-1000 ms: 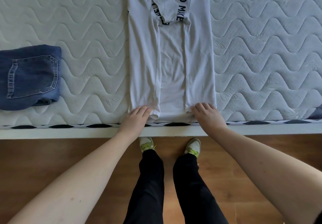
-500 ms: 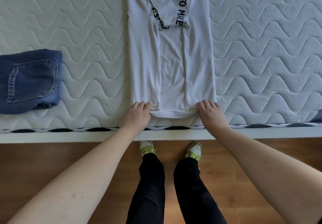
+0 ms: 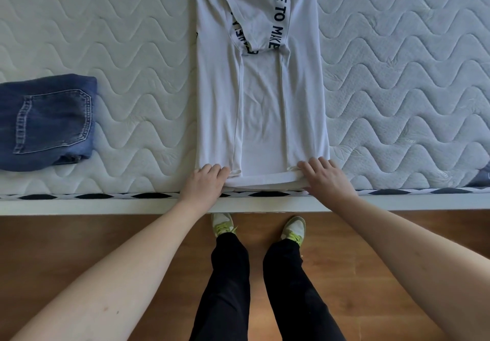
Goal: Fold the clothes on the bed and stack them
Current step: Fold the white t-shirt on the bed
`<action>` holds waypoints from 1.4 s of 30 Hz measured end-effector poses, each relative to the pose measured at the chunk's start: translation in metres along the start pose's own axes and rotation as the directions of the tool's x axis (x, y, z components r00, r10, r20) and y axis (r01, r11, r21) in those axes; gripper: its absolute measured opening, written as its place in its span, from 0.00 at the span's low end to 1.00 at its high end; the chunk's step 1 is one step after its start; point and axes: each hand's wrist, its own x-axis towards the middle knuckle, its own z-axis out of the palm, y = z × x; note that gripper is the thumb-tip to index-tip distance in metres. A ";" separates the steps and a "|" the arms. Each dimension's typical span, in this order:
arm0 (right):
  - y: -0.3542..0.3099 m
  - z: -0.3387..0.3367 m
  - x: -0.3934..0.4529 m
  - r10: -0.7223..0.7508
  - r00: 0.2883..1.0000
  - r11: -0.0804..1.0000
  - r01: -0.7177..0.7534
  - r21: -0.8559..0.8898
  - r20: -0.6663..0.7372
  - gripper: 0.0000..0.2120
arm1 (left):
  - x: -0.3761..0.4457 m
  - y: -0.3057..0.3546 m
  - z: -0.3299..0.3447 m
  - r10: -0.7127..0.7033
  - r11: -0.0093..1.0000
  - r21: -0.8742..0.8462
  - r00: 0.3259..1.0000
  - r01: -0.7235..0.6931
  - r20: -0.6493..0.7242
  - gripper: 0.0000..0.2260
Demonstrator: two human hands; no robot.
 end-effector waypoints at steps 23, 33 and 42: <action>-0.054 -0.055 -0.085 0.045 0.992 0.993 -0.032 0.109 -0.118 0.15 | -0.079 0.019 -0.077 -0.025 0.980 -0.195 1.000 0.026 0.005 0.17; -0.102 -0.094 -0.129 -0.014 0.958 0.983 -0.040 0.181 0.286 0.15 | -0.132 0.012 -0.096 0.176 0.914 -0.402 0.840 0.053 0.513 0.15; -0.095 -0.171 -0.103 0.108 0.982 0.963 -0.141 0.230 0.152 0.15 | -0.092 -0.041 -0.156 0.053 0.919 -0.389 0.954 0.070 0.296 0.16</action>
